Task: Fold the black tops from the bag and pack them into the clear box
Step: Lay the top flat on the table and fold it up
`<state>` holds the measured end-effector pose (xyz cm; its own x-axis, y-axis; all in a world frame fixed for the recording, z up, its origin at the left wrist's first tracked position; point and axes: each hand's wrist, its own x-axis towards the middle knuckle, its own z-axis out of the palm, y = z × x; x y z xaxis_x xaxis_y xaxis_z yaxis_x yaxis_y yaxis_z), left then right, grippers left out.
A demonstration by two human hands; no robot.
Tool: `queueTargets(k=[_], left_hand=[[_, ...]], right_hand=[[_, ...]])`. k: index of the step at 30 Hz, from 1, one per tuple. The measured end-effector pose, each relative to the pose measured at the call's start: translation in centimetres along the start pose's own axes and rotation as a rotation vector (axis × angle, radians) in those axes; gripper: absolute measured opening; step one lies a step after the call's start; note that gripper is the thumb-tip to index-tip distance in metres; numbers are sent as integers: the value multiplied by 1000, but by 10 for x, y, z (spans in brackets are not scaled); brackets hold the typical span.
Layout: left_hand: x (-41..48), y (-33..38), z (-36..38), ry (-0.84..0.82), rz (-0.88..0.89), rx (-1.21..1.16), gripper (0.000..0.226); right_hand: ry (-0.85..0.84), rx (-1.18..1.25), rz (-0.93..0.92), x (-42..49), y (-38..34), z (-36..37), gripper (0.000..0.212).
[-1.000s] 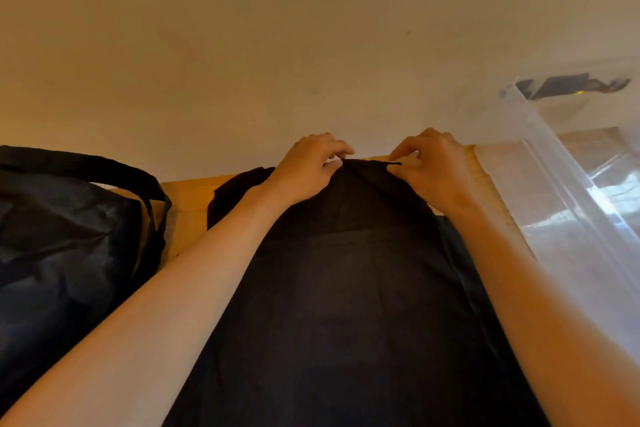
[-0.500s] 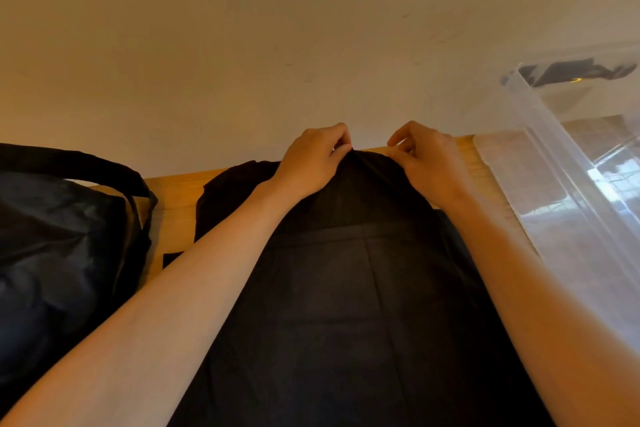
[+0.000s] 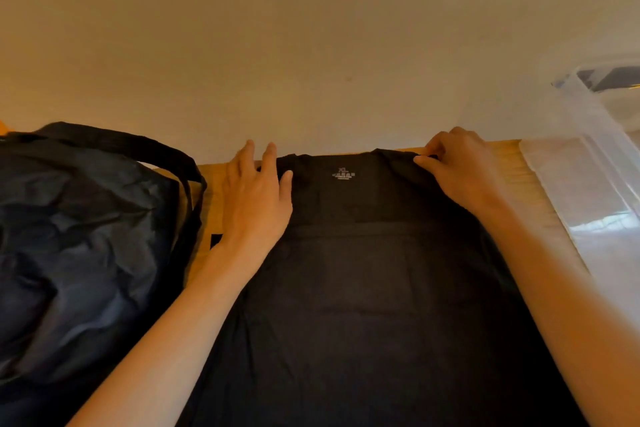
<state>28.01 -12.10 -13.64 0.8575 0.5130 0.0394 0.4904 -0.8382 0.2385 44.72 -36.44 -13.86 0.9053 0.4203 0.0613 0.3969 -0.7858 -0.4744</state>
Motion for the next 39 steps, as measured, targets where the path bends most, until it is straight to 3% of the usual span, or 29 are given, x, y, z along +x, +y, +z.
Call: queueTargets(k=[4, 7, 11, 14, 17, 19, 22, 25, 30, 35, 39], left_hand=[[-11, -17, 0, -74, -26, 77, 68], [-13, -24, 2, -102, -48, 61, 65], [-4, -33, 6, 63, -77, -179, 50], [8, -35, 7, 117, -87, -280, 37], [18, -31, 6, 123, -84, -281, 24], [22, -31, 5, 138, -86, -313, 13], [26, -34, 3, 135, -89, -373, 12], [29, -34, 3, 106, -72, -377, 17], [32, -31, 3, 87, -37, -461, 12], [41, -36, 0, 169, -75, -576, 15], [48, -38, 5, 186, -30, -466, 16]], right_hand=[[16, 14, 92, -1, 0, -10, 17], [58, -150, 93, -3, -7, -12, 17], [163, -128, -120, 3, -51, 6, 28], [-85, -31, -313, 19, -99, 33, 34], [-334, -104, -308, 38, -127, 59, 48], [-441, -101, -287, 46, -133, 70, 47], [-322, 77, -275, 49, -134, 75, 26], [-225, 101, -294, 49, -133, 75, 14], [-303, 149, -287, 51, -135, 75, 23], [-303, 192, -323, 53, -136, 71, 21], [-287, 76, -392, 48, -130, 75, 34]])
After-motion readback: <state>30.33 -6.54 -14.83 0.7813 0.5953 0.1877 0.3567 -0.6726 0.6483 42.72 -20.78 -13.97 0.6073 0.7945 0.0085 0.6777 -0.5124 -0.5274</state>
